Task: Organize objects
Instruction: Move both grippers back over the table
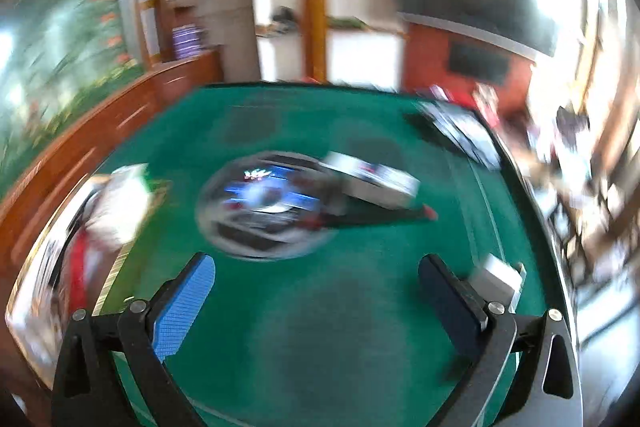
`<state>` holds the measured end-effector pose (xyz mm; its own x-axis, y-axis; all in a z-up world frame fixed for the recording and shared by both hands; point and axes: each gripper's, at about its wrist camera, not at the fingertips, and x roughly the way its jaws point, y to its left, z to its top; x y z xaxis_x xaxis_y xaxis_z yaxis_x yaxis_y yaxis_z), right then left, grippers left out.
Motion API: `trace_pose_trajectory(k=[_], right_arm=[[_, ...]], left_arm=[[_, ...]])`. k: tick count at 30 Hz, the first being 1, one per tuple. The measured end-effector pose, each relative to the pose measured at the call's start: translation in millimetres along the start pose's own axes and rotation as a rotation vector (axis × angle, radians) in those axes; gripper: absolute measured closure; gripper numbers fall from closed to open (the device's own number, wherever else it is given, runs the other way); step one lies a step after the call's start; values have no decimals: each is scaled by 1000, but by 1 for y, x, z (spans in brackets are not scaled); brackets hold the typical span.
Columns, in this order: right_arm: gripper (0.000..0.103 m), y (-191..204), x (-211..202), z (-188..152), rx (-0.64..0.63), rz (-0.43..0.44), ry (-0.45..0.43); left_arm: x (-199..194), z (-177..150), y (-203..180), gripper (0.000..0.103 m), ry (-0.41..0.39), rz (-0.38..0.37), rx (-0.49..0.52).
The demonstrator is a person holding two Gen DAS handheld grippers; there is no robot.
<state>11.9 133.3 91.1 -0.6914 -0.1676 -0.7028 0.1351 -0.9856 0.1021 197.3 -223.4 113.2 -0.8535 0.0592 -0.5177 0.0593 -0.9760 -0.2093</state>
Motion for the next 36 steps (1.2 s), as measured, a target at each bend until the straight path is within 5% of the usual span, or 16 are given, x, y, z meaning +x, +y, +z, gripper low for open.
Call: trace_pose_trajectory(k=[8,16,20,24,28,33,34,36], right_arm=[[0,-111,13,0,259,-7,36],[0,-89,51,44,128,12,40],[0,-55,100,90,-40,-23,56],[0,-48,160,117,-78,-57,135],[9,-55,204,108,78,216,349],[10,-16,164,53,-28,602,473],[10,-13,151,47,-45,605,456],[10,-21,126,44,-35,453,362]], left_arm=[[29,-1,-52,11,70,-54,119],[60,-1,-86,11,147,-52,155],[65,-3,-91,11,165,-38,172],[70,-3,-86,11,198,-6,166],[71,0,-77,11,202,6,146],[82,2,-75,11,213,-26,143],[85,2,-77,11,219,-36,146],[89,1,-82,11,224,-46,147]])
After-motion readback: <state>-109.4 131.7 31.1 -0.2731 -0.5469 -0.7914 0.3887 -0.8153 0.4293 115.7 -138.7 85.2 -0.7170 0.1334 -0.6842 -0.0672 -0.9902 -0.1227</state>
